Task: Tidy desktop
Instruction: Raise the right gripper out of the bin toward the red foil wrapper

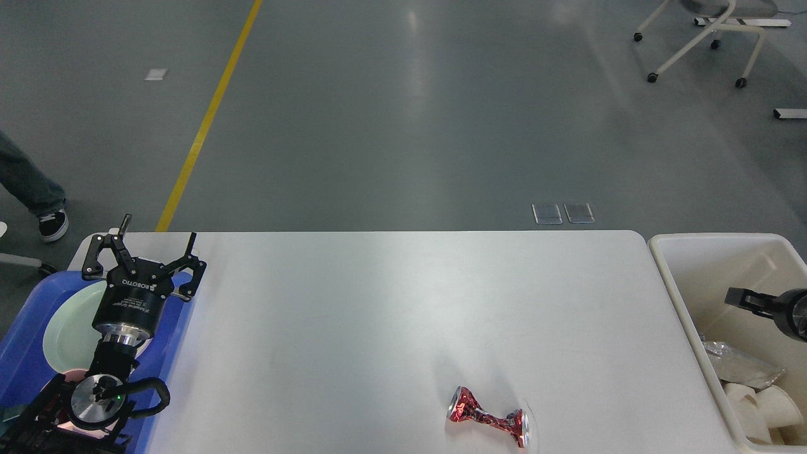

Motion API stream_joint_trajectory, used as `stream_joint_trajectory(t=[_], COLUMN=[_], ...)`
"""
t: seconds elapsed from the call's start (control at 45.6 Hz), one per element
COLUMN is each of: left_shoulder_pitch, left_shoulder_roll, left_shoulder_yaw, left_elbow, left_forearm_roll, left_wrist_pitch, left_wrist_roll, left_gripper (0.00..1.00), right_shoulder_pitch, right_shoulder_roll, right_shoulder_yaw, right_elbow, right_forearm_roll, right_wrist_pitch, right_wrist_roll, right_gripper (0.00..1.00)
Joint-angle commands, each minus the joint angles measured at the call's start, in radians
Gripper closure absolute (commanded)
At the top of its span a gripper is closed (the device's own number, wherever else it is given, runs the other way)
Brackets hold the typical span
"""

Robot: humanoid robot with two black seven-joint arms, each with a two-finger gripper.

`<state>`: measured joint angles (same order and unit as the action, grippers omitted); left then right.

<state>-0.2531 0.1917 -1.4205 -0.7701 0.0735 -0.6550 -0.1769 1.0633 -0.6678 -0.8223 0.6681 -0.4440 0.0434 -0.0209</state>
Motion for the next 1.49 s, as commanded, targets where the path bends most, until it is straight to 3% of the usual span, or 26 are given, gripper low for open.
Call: stream_joint_trajectory(t=[0.0, 0.241, 0.438, 0.855, 1.03, 1.227, 1.468], left_shoulder_pitch=[0.0, 0.0, 0.0, 0.0, 0.0, 0.0, 0.0], left_shoulder_roll=[0.0, 0.0, 0.0, 0.0, -0.001, 0.0, 0.0], left_shoulder_yaw=[0.0, 0.0, 0.0, 0.0, 0.0, 0.0, 0.0], left_elbow=[0.0, 0.0, 0.0, 0.0, 0.0, 0.0, 0.0], left_forearm_roll=[0.0, 0.0, 0.0, 0.0, 0.0, 0.0, 0.0], left_wrist_pitch=[0.0, 0.0, 0.0, 0.0, 0.0, 0.0, 0.0], left_wrist_roll=[-0.001, 0.001, -0.001, -0.001, -0.001, 0.001, -0.001], left_gripper=[0.04, 0.04, 0.04, 0.04, 0.04, 0.04, 0.04], right_shoulder_pitch=[0.214, 0.57, 0.794, 1.198, 1.343, 1.422, 1.428], right_shoulder_roll=[-0.027, -0.006, 0.054, 0.261, 0.407, 0.448, 0.447], right_shoulder_yaw=[-0.103, -0.19, -0.274, -0.389, -0.494, -0.485, -0.479], right_elbow=[0.109, 0.266, 0.392, 0.761, 0.818, 0.972, 0.979], right_forearm_roll=[-0.03, 0.007, 0.136, 0.194, 0.464, 0.515, 0.508], right_wrist_pitch=[0.205, 0.605, 0.803, 0.816, 0.793, 0.641, 0.641], right_wrist_roll=[-0.007, -0.007, -0.01, -0.01, -0.03, -0.033, -0.031], right_gripper=[0.0, 0.0, 0.0, 0.0, 0.0, 0.01, 0.0])
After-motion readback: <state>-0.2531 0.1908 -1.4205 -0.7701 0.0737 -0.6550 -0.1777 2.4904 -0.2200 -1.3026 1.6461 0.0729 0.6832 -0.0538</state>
